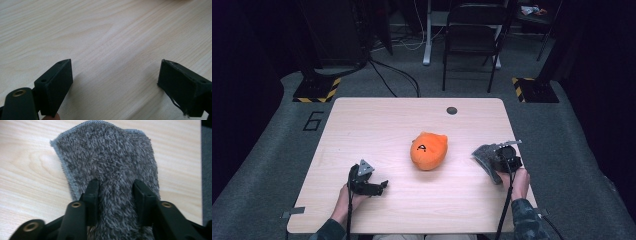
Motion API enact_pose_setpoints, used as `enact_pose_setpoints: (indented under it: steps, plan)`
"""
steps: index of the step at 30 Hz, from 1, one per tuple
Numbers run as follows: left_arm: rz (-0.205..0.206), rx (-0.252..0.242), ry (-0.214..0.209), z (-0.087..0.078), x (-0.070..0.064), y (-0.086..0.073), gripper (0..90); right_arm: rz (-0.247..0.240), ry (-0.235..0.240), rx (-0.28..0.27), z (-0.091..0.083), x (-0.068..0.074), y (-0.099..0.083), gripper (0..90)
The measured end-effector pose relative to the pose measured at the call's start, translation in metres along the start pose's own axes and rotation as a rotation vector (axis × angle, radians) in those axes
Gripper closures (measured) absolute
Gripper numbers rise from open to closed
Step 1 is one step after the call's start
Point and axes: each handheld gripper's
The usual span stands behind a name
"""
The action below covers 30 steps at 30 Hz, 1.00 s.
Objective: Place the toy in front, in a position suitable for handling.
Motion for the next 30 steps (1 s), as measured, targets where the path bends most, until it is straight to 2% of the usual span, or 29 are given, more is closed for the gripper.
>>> enact_pose_setpoints:
  steps: [1, 2, 4, 5, 10, 12, 16, 21, 30]
  plan:
    - [0.000, 0.000, 0.000, 0.000, 0.000, 0.000, 12.1, 0.014, 0.003, 0.017, 0.001, 0.000, 0.000, 49.2]
    - [0.000, 0.000, 0.000, 0.000, 0.000, 0.000, 12.1, 0.010, -0.003, 0.017, 0.002, -0.001, 0.000, 43.6]
    - [0.001, 0.001, 0.001, 0.000, 0.000, 0.000, 12.1, 0.039, -0.001, 0.012, -0.001, -0.001, 0.000, 33.0]
    - [0.000, -0.001, 0.002, 0.000, 0.000, 0.000, 12.1, 0.030, 0.006, 0.000, -0.003, -0.003, 0.001, 28.4]
    - [-0.001, -0.001, 0.002, 0.000, 0.000, 0.000, 12.1, 0.044, 0.057, -0.044, -0.016, -0.001, 0.004, 16.0]
    - [0.000, -0.001, 0.003, 0.000, 0.000, 0.000, 12.1, 0.044, 0.077, -0.057, -0.020, 0.002, 0.005, 14.8]
    - [0.000, 0.003, 0.000, 0.000, 0.000, 0.000, 12.1, 0.014, 0.103, -0.080, -0.027, 0.010, 0.008, 13.3]
    - [0.002, 0.004, 0.002, 0.000, 0.000, 0.000, 12.1, 0.012, 0.143, -0.117, -0.039, 0.021, 0.012, 12.6]
    - [-0.011, -0.002, 0.011, -0.001, 0.000, -0.001, 12.1, -0.059, 0.197, -0.169, -0.055, 0.047, 0.024, 12.7]
Point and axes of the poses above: each handheld gripper's, and its own axes: z roughly forward along the jaws, y roughly out of its top, x roughly to its left, and after that the axes turned 8 degrees about x, right-handed
